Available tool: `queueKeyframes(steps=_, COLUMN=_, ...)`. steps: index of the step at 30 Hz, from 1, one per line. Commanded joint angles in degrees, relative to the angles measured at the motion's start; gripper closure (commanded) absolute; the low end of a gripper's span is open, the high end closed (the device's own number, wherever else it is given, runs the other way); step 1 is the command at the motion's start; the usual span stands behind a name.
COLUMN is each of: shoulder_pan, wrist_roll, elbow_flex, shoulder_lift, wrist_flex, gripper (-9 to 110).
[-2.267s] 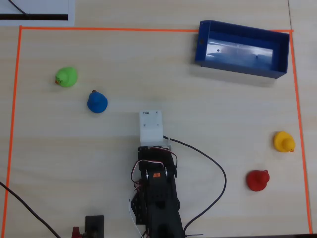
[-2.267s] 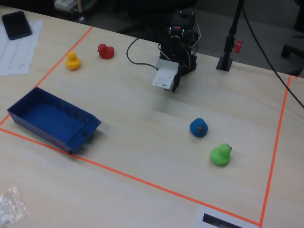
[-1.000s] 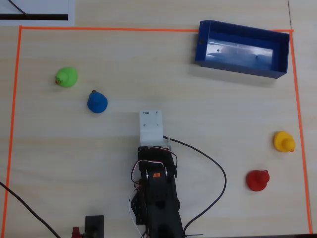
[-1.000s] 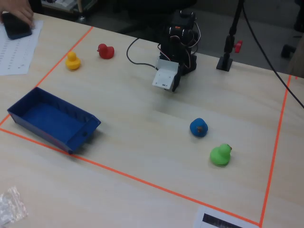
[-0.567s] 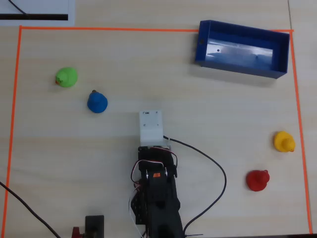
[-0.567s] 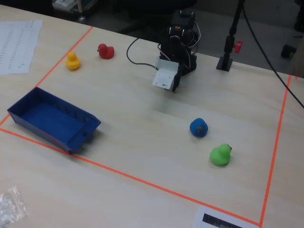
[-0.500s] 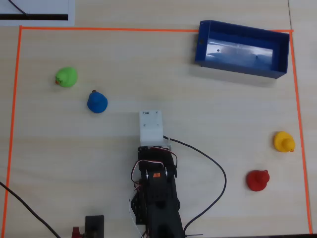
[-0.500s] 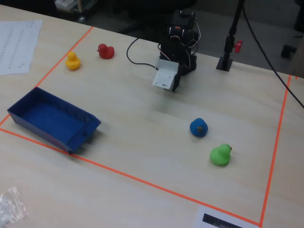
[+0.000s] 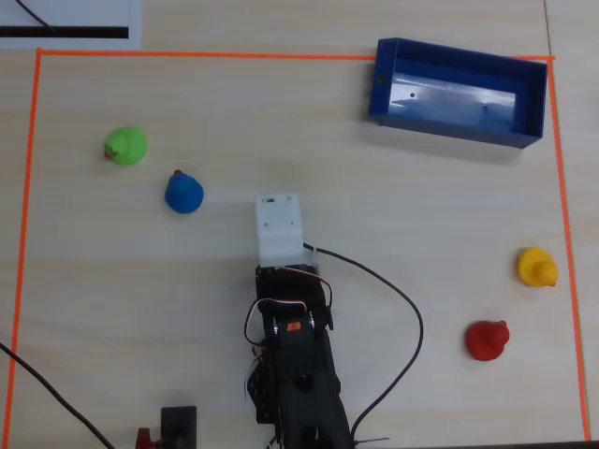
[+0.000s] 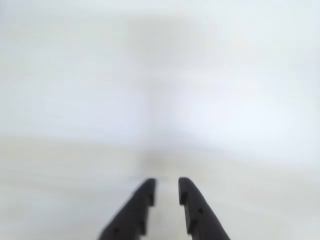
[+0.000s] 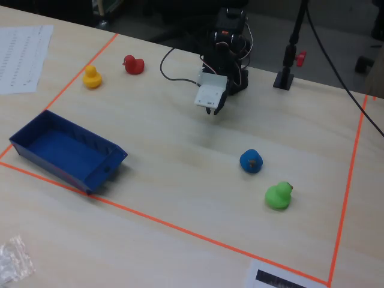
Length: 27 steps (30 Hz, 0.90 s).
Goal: Grasp blue duck and put it into box.
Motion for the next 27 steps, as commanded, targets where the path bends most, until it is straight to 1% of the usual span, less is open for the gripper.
queueKeyframes(steps=1, shoulder_pan=-4.13, wrist_roll=1.76, elbow_flex=-11.60, shoulder_lift=-10.81, wrist_flex=-9.76, gripper=88)
queueKeyframes(steps=6, shoulder_pan=-9.23, wrist_roll=3.69, elbow_flex=-21.45, shoulder_lift=-26.10, wrist_flex=-18.72, gripper=82)
queueKeyframes(steps=12, shoulder_pan=-13.62, wrist_roll=5.10, elbow_flex=-31.99, shoulder_lift=-44.38, wrist_flex=-24.52, gripper=76)
queueKeyframes(steps=16, shoulder_pan=-14.59, wrist_roll=5.89, elbow_flex=-37.35, shoulder_lift=-54.58, wrist_flex=-27.07, gripper=74)
queueKeyframes(steps=22, shoulder_pan=-16.52, wrist_roll=6.68, elbow_flex=-41.04, shoulder_lift=-65.39, wrist_flex=-31.03, gripper=72)
queueKeyframes(steps=27, shoulder_pan=-18.90, wrist_roll=11.16, elbow_flex=-45.97, shoulder_lift=-73.04, wrist_flex=-30.41, gripper=71)
